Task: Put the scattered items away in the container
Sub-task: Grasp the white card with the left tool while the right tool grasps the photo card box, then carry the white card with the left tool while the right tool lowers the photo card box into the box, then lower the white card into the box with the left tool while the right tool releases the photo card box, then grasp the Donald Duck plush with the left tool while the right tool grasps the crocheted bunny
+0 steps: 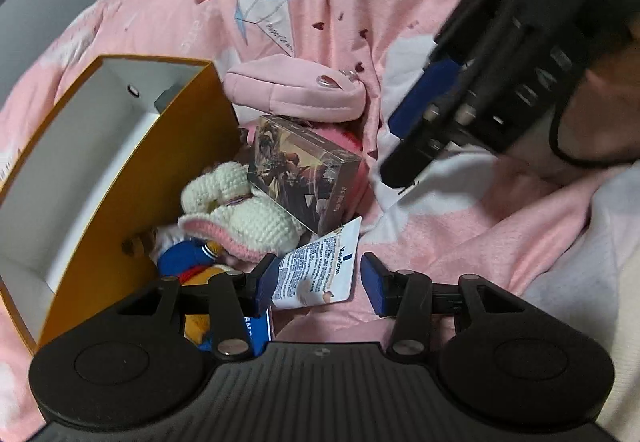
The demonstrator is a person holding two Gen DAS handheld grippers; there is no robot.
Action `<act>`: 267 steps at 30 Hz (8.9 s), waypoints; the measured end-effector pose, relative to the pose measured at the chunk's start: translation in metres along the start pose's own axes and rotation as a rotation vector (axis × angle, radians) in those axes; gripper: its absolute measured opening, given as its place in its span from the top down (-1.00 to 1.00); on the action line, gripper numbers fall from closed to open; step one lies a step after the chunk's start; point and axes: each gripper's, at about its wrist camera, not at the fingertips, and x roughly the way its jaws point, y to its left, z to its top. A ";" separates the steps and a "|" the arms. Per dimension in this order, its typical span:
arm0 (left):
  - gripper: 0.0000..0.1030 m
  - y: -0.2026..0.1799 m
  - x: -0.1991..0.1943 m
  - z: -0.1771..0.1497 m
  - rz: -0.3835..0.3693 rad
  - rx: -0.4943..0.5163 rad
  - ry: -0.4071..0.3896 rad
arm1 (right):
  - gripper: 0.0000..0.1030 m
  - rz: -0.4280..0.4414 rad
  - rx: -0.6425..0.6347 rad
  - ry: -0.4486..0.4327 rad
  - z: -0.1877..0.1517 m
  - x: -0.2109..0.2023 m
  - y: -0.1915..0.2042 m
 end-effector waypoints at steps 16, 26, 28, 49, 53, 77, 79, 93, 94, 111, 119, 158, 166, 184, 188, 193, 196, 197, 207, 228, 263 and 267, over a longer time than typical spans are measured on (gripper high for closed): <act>0.63 0.004 0.003 -0.005 0.119 -0.055 -0.013 | 0.15 0.038 0.239 -0.019 0.009 0.038 -0.012; 0.64 0.016 0.007 -0.007 0.042 -0.134 -0.027 | 0.35 0.024 0.249 -0.015 0.014 0.053 -0.011; 0.70 0.021 0.004 -0.009 0.043 -0.164 -0.037 | 0.39 0.015 0.221 -0.028 0.015 0.046 -0.008; 0.91 0.067 -0.008 -0.044 -0.007 -0.518 -0.027 | 0.50 -0.031 -0.009 -0.055 0.031 0.017 0.014; 0.91 0.068 -0.008 -0.040 -0.011 -0.524 -0.040 | 0.50 -0.034 -0.009 -0.048 0.032 0.019 0.013; 0.93 0.157 -0.103 -0.016 0.073 -0.816 -0.422 | 0.51 0.075 -0.026 -0.372 0.116 -0.040 0.032; 0.93 0.168 -0.106 -0.010 0.101 -0.824 -0.458 | 0.51 0.076 -0.019 -0.393 0.127 -0.036 0.034; 0.93 0.212 -0.022 -0.015 0.165 -0.990 -0.407 | 0.51 -0.048 0.041 -0.269 0.162 0.065 0.028; 0.93 0.214 -0.015 -0.018 0.152 -1.005 -0.399 | 0.51 -0.061 0.037 -0.255 0.161 0.070 0.028; 0.91 0.213 0.028 -0.033 0.034 -1.089 -0.285 | 0.51 -0.160 0.008 -0.111 0.163 0.115 0.028; 0.90 0.214 0.025 -0.035 -0.036 -1.107 -0.195 | 0.49 -0.189 -0.040 -0.074 0.158 0.122 0.034; 0.51 0.204 0.034 -0.019 -0.149 -1.240 -0.208 | 0.08 -0.149 0.131 -0.262 0.120 0.051 -0.014; 0.70 0.207 0.034 -0.020 -0.166 -1.247 -0.145 | 0.07 -0.150 0.132 -0.270 0.116 0.049 -0.015; 0.68 0.205 0.041 -0.020 -0.192 -1.326 -0.172 | 0.07 -0.164 0.151 -0.283 0.110 0.037 -0.023; 0.56 0.200 0.030 -0.015 -0.109 -1.252 -0.184 | 0.07 -0.156 0.138 -0.303 0.106 0.029 -0.025; 0.54 0.188 0.000 -0.013 -0.001 -1.114 -0.265 | 0.08 -0.131 0.089 -0.339 0.099 0.017 -0.022; 0.54 0.179 -0.020 -0.016 0.040 -1.037 -0.320 | 0.10 -0.137 0.050 -0.348 0.094 0.012 -0.018; 0.54 0.175 -0.027 -0.018 0.051 -1.010 -0.336 | 0.16 -0.141 0.043 -0.350 0.092 0.010 -0.018; 0.52 0.143 -0.052 -0.039 0.130 -0.852 -0.310 | 0.32 -0.118 -0.045 -0.288 0.063 0.003 -0.006; -0.13 0.104 0.002 -0.072 0.069 -0.701 -0.063 | 0.04 -0.072 -0.219 -0.057 0.035 0.064 0.044; -0.19 0.132 0.034 -0.055 -0.010 -0.642 -0.003 | 0.07 -0.055 -0.339 -0.016 0.067 0.059 0.033; -0.19 0.128 0.044 -0.049 -0.036 -0.634 0.019 | 0.06 -0.017 -0.267 -0.065 0.071 0.034 0.022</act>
